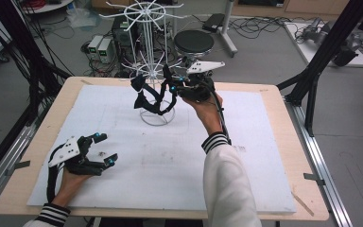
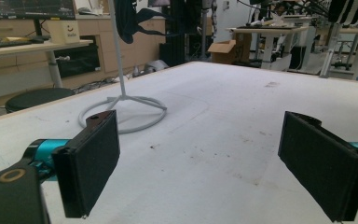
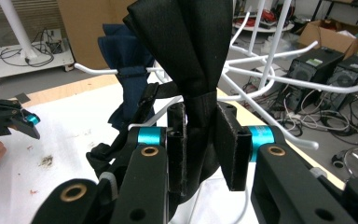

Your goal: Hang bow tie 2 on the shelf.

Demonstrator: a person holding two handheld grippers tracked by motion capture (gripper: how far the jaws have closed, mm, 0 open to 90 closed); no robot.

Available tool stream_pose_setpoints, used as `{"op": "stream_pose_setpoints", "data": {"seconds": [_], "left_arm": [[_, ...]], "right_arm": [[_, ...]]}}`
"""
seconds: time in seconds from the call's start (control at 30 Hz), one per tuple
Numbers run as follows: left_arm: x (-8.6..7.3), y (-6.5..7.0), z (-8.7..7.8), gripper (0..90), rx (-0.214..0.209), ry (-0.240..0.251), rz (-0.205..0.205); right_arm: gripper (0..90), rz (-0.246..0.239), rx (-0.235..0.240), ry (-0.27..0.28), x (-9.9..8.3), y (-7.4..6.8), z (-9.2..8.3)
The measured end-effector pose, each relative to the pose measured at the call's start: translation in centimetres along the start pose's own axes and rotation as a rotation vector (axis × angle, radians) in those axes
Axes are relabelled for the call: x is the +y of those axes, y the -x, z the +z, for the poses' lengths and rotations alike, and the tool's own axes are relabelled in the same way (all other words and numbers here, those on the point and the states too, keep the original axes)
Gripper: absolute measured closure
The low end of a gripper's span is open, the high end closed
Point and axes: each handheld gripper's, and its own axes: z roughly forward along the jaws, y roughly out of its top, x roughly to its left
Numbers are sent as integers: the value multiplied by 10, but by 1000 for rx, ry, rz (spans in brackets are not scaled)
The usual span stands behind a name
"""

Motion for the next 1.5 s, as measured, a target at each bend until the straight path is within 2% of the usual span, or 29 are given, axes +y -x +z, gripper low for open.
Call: {"op": "stream_pose_setpoints", "data": {"seconds": [0.17, 0.67, 0.97, 1.13, 1.23, 1.4, 1.5], "left_arm": [[0, 0, 0, 131, 1, 4, -2], [0, 0, -1, 131, 0, 0, 0], [-1, 0, -1, 130, 1, -3, -1], [-1, 0, -1, 131, 2, -3, -1], [0, 0, -1, 130, 0, -4, -1], [0, 0, -1, 131, 2, -3, 2], [0, 0, -1, 131, 4, 3, -3]], "right_arm": [[751, 10, 2, -6, -4, 1, 3], [749, 26, -16, -76, -12, 4, 11], [749, 67, -18, -111, -15, 5, 14], [748, 110, -15, -119, -18, 8, 12], [738, 112, -9, -126, -19, 9, 12], [631, 107, -14, -147, -19, 8, 13], [472, 100, -33, -136, -18, 6, 12]]}}
